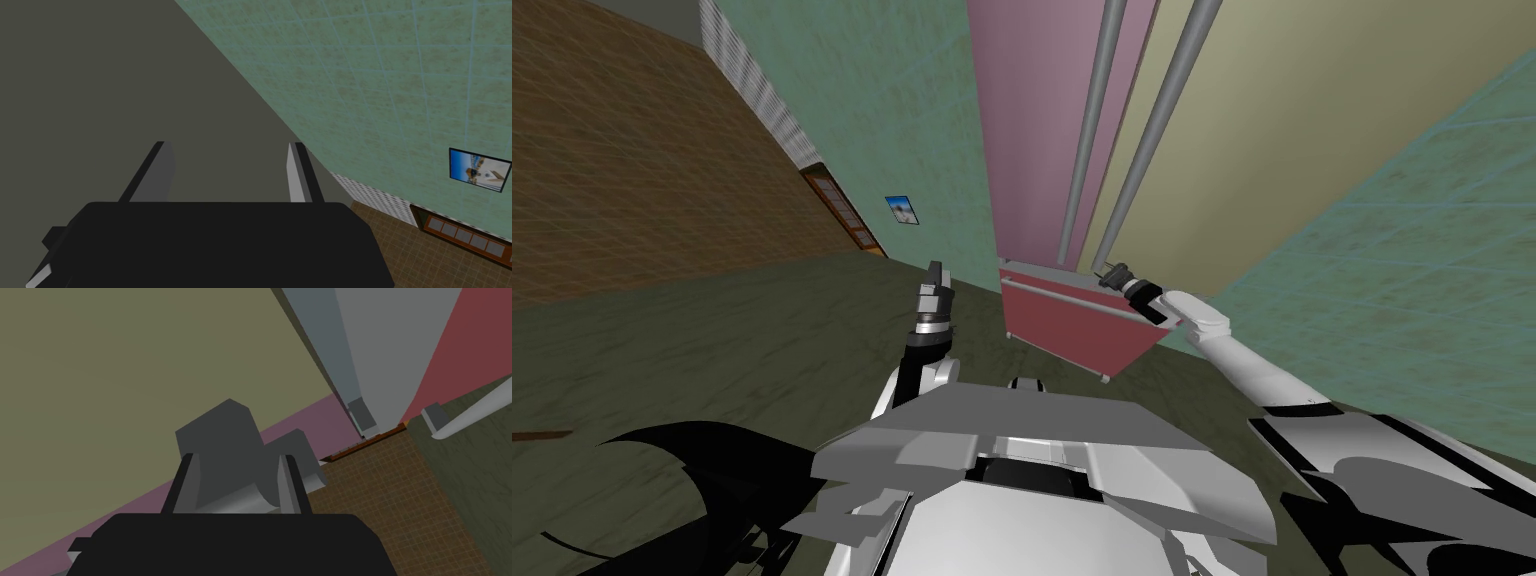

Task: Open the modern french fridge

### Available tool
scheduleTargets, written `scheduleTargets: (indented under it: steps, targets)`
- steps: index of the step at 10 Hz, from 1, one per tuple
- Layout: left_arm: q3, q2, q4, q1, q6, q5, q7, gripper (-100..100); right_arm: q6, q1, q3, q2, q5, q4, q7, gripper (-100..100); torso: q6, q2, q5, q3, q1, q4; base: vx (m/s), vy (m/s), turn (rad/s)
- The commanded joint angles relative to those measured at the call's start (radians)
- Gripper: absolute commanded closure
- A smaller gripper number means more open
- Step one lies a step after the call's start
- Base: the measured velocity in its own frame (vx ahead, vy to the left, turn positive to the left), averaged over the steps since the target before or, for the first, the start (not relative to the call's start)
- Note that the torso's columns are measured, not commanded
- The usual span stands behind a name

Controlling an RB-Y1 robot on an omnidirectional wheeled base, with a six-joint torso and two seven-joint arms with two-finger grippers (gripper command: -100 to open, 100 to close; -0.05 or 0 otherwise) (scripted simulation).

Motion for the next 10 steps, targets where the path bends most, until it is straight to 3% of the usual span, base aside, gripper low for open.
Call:
scheduleTargets:
  steps: [1,8,9,10]
  targets:
    - [0.0,0.0,0.0,0.0,0.0,0.0,0.0,0,-0.033,0.008,0.023,-0.001,-0.005,-0.054,-0.006,100,0.003,0.001,0.0,0.001,0.001,0.002,-0.126,-0.173,0.045]
    - [0.0,0.0,0.0,0.0,0.0,0.0,0.0,0,-0.139,0.013,0.074,0.015,-0.017,-0.197,-0.011,100,0.004,-0.002,0.003,-0.002,0.005,0.003,-0.128,-0.18,0.031]
    - [0.0,0.0,0.0,0.0,0.0,0.0,0.0,0,-0.123,0.011,0.07,0.014,-0.014,-0.18,-0.011,100,0.004,-0.001,0.003,-0.001,0.007,0.003,-0.082,-0.077,0.013]
    - [0.0,0.0,0.0,0.0,0.0,0.0,0.0,0,-0.161,0.013,0.091,0.021,-0.019,-0.222,-0.009,100,0.006,-0.005,0.004,-0.003,0.01,0.004,-0.08,-0.199,0.01]
